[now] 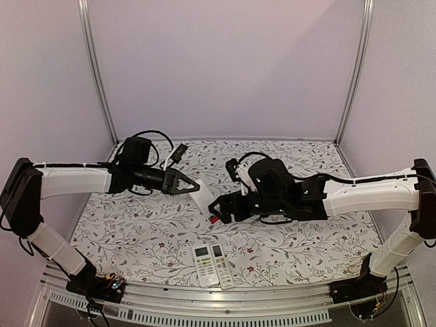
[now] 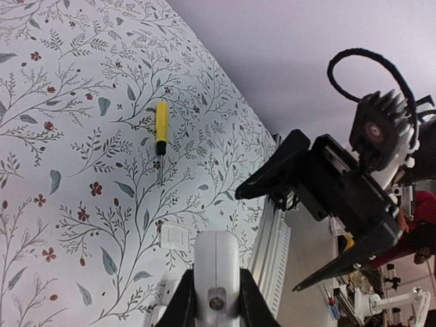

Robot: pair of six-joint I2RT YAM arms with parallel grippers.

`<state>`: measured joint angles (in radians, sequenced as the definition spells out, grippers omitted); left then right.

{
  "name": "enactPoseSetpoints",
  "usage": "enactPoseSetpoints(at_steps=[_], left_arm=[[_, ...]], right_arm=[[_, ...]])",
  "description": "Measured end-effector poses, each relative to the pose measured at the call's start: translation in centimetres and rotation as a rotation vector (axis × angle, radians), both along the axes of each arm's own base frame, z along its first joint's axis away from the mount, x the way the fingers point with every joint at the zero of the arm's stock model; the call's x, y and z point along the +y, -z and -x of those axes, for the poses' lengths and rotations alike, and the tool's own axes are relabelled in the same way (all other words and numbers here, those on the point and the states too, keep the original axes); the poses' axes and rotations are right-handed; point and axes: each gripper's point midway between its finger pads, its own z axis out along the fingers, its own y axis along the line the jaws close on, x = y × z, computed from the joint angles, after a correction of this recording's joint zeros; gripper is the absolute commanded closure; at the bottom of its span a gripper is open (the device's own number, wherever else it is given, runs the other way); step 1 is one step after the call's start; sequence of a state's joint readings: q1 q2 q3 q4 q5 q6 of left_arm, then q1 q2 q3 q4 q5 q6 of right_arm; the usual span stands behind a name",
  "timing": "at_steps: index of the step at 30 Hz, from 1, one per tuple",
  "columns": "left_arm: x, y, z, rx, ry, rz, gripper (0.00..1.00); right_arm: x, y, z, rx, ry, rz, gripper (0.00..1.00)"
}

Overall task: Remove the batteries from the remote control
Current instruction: Remove the battery cover from the remote control, then pass from the left arm to the right

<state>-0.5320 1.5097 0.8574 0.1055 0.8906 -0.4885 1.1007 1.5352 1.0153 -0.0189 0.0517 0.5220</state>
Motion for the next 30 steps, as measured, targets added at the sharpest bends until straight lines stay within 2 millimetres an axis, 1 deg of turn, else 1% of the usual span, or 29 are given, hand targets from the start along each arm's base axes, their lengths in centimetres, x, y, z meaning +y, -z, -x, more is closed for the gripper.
enactPoseSetpoints(at_steps=[5, 15, 20, 26, 30], left_arm=[[-0.4, 0.3, 0.5, 0.020, 0.025, -0.002, 1.00], [-0.8, 0.7, 0.7, 0.037, 0.041, -0.007, 1.00], [-0.9, 0.9, 0.8, 0.045, 0.047, -0.008, 1.00], [-1.0, 1.0, 0.9, 0.052, 0.051, -0.009, 1.00], [-1.0, 1.3, 0.9, 0.064, 0.053, -0.012, 1.00]], right_arm=[[1.8, 1.6, -0.2, -0.029, -0.028, 0.095, 0.06], [3.8, 3.2, -0.7, -0.086, -0.048, 0.217, 0.06], [4.4, 4.2, -1.1, -0.108, -0.031, 0.275, 0.13], [4.4, 4.7, -1.5, -0.134, 0.014, 0.316, 0.24], [4.3, 4.9, -1.7, -0.142, 0.031, 0.328, 0.27]])
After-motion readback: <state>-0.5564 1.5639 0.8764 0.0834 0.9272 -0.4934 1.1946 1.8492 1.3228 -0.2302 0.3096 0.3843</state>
